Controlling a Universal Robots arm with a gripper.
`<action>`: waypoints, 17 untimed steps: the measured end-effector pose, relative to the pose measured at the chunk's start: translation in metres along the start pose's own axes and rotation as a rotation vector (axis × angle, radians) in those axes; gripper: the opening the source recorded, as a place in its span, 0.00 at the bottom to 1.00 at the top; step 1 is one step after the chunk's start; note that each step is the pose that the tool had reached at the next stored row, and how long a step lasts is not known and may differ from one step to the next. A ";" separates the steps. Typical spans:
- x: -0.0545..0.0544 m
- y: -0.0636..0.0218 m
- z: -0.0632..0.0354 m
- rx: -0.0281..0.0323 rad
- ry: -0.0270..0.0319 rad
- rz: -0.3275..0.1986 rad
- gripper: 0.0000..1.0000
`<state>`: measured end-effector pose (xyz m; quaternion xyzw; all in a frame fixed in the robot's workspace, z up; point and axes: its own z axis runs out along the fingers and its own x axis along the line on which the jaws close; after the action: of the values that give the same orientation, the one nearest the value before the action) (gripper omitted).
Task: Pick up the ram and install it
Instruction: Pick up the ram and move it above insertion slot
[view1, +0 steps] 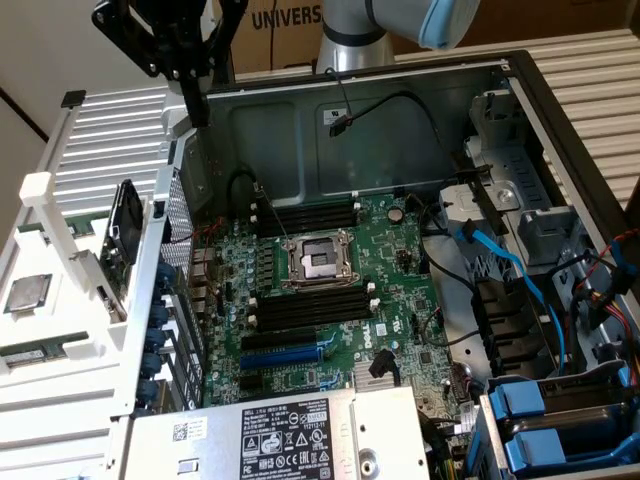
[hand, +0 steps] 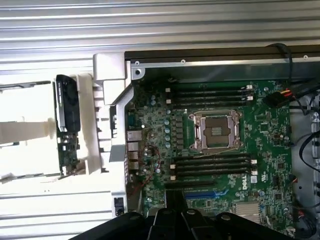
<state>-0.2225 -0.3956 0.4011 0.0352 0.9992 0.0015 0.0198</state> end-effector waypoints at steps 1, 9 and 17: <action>0.004 -0.0003 -0.0002 0.0000 0.0000 0.000 0.11; 0.041 -0.0029 -0.0016 0.0000 0.0000 0.000 0.11; 0.096 -0.0068 -0.0038 0.0000 -0.0001 0.000 0.11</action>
<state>-0.3187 -0.3956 0.4010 0.0352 0.9992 0.0015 0.0198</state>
